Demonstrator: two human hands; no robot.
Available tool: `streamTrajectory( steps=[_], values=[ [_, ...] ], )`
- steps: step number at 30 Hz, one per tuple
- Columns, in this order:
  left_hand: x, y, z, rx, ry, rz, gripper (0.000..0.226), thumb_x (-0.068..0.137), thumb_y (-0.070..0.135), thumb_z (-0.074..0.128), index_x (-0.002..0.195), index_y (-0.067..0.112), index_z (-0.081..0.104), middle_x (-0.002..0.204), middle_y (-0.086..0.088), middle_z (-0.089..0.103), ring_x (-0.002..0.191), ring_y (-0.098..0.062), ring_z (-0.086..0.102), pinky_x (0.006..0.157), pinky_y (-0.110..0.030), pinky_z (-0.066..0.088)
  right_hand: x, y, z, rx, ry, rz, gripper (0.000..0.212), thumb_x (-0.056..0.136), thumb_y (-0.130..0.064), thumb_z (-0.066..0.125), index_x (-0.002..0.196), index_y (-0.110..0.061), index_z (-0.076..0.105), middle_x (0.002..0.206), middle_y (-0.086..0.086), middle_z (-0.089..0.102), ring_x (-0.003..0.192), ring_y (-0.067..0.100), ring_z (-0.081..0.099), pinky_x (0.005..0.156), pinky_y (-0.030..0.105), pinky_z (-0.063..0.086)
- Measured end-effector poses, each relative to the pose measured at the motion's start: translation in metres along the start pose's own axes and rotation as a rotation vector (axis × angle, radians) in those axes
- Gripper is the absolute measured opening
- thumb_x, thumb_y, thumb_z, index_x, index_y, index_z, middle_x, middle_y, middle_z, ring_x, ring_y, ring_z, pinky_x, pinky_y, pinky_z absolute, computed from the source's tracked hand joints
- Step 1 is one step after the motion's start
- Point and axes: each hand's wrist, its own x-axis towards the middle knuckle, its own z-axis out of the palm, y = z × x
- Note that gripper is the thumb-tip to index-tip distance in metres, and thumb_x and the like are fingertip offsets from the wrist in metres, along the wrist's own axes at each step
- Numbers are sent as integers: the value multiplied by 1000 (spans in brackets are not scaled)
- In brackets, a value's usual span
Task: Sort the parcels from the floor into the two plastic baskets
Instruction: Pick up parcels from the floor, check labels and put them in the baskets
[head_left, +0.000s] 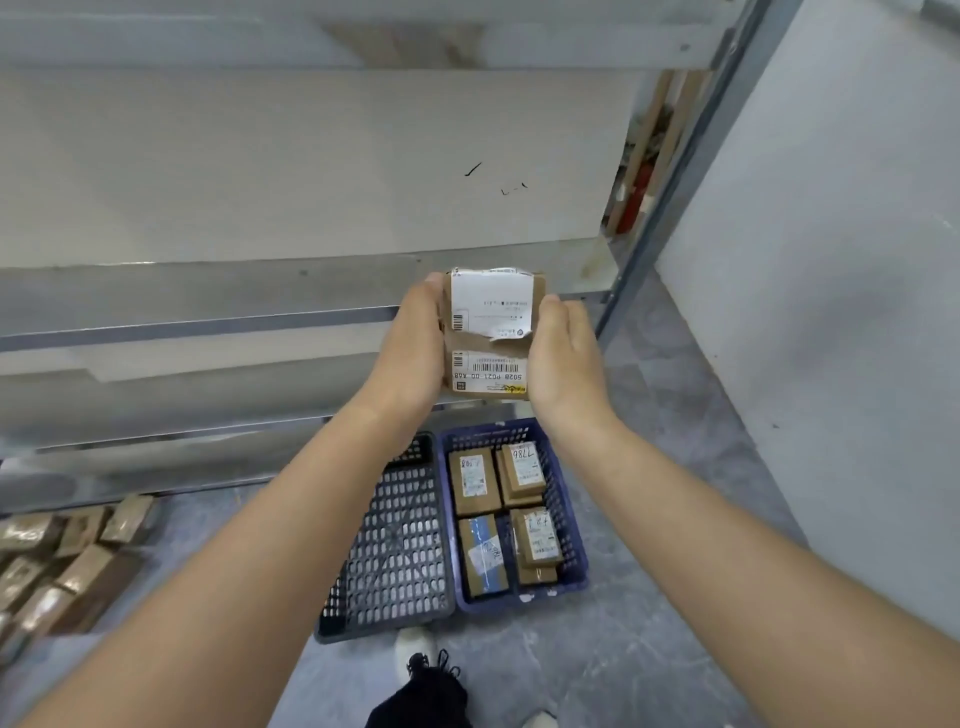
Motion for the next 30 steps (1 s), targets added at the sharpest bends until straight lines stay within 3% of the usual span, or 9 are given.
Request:
streamTrajectory(
  steps=[6, 11, 15, 17, 18, 20, 25, 28, 30],
  values=[
    [56, -33, -17, -10, -61, -103, 48, 109, 44, 18, 99, 33, 63, 83, 11, 78, 77, -7, 75, 71, -28, 59, 38, 23, 40, -70, 16, 55, 39, 117, -43, 29, 129, -17, 56, 108, -10, 63, 99, 1, 59, 71, 22, 44],
    [82, -61, -16, -51, -54, -180, 51, 110, 48, 17, 92, 35, 63, 72, 16, 76, 68, -2, 73, 69, -29, 57, 68, 54, 49, -126, -14, 81, 37, 118, -40, 29, 125, -16, 56, 101, -15, 60, 92, -1, 57, 64, 16, 41],
    [100, -91, 1, -32, -7, -224, 60, 110, 47, 19, 80, 45, 71, 76, 20, 75, 77, -4, 73, 69, -28, 59, 93, 93, 48, -118, -91, 128, 36, 119, -36, 28, 126, -15, 56, 97, -17, 57, 84, -8, 54, 57, -1, 39],
    [112, -113, 14, 21, 84, -245, 43, 104, 58, 23, 99, 57, 66, 104, 18, 66, 101, -11, 66, 77, -33, 54, 107, 117, 45, -121, -135, 141, 35, 118, -34, 29, 124, -14, 57, 97, -18, 56, 79, -18, 56, 58, -2, 38],
    [116, -123, 22, 20, 120, -264, 41, 99, 65, 27, 118, 50, 59, 115, 16, 59, 107, -10, 63, 77, -31, 52, 115, 130, 42, -120, -156, 151, 34, 118, -34, 30, 123, -14, 57, 97, -18, 56, 77, -21, 56, 58, -1, 38],
    [130, -151, 41, 8, 162, -312, 72, 82, 79, 33, 135, 33, 50, 126, 10, 57, 107, -6, 62, 81, -33, 52, 132, 160, 38, -88, -190, 202, 32, 118, -36, 31, 118, -18, 58, 97, -16, 59, 83, -10, 60, 59, 2, 40],
    [164, -216, 86, 1, 271, -387, 81, 73, 85, 30, 131, 37, 60, 134, 6, 58, 119, -12, 59, 103, -48, 47, 173, 229, 33, -72, -276, 289, 31, 115, -38, 38, 115, -18, 61, 99, -11, 65, 89, -2, 60, 79, 24, 46],
    [181, -255, 97, -1, 328, -446, 81, 74, 83, 30, 133, 35, 58, 136, 6, 57, 122, -8, 57, 105, -43, 45, 194, 268, 43, -63, -325, 330, 37, 113, -42, 40, 117, -15, 65, 97, -13, 63, 87, -2, 56, 71, 5, 39],
    [193, -284, 97, -6, 332, -481, 82, 75, 82, 30, 136, 34, 54, 136, 7, 57, 123, -6, 55, 104, -39, 44, 204, 293, 58, -51, -339, 376, 53, 102, -57, 38, 114, -15, 68, 100, -6, 71, 93, 6, 64, 84, 20, 48]
  ],
)
